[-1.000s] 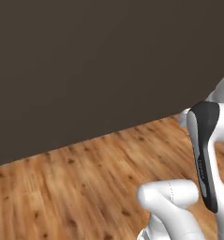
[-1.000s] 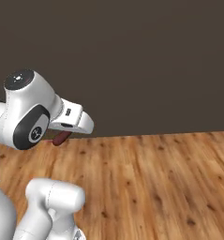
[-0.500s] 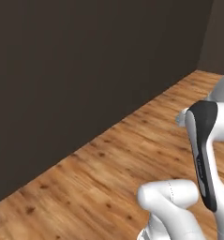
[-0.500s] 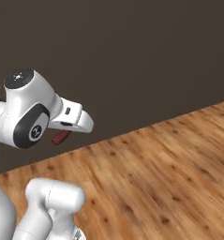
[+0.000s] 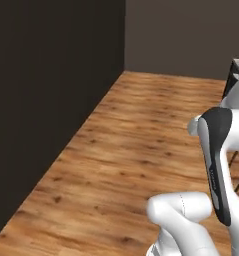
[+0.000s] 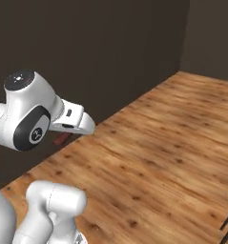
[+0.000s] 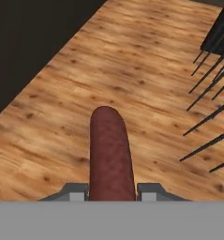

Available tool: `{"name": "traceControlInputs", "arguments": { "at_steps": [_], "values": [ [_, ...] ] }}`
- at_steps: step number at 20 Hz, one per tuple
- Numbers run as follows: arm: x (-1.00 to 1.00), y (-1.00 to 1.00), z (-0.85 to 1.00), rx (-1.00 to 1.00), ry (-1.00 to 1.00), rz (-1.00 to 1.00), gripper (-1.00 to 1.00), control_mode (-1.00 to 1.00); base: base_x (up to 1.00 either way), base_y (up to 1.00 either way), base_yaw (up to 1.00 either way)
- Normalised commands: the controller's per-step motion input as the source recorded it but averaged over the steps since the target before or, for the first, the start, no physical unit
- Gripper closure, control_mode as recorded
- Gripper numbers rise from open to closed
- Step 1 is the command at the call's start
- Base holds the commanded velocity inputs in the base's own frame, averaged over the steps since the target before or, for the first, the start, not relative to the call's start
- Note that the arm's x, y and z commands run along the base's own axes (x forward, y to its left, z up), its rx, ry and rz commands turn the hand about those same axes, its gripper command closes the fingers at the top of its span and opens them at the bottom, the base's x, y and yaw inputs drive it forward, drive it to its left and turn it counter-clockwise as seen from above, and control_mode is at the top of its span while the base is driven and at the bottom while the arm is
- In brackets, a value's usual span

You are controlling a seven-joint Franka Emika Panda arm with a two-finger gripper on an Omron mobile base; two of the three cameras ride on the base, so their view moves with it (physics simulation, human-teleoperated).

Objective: Move the hot dog bun to the plate on the dining table and place the condiment next to that plate. Then navigate to the fridge and take the sausage and place it on the plate as well.

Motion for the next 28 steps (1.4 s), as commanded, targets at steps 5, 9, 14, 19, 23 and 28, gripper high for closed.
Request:
{"name": "traceControlInputs", "arguments": {
  "at_steps": [5, 9, 14, 19, 23, 28],
  "values": [
    [0.00, 0.00, 0.00, 0.00, 0.00, 0.00, 1.00, 1.00, 0.84, 0.27, -0.64],
    [0.00, 0.00, 0.00, 0.00, 0.00, 0.00, 1.00, 1.00, 0.82, 0.37, -0.63],
    [0.00, 0.00, 0.00, 0.00, 0.00, 0.00, 1.00, 1.00, 0.72, 0.49, -0.62],
    [0.00, 0.00, 0.00, 0.00, 0.00, 0.00, 1.00, 1.00, 0.71, 0.58, -0.61],
    [0.00, 0.00, 0.00, 0.00, 0.00, 0.00, 1.00, 1.00, 0.71, 0.63, -0.60],
    [0.00, 0.00, 0.00, 0.00, 0.00, 0.00, 1.00, 1.00, 0.72, 0.54, -0.60]
  ]
}}
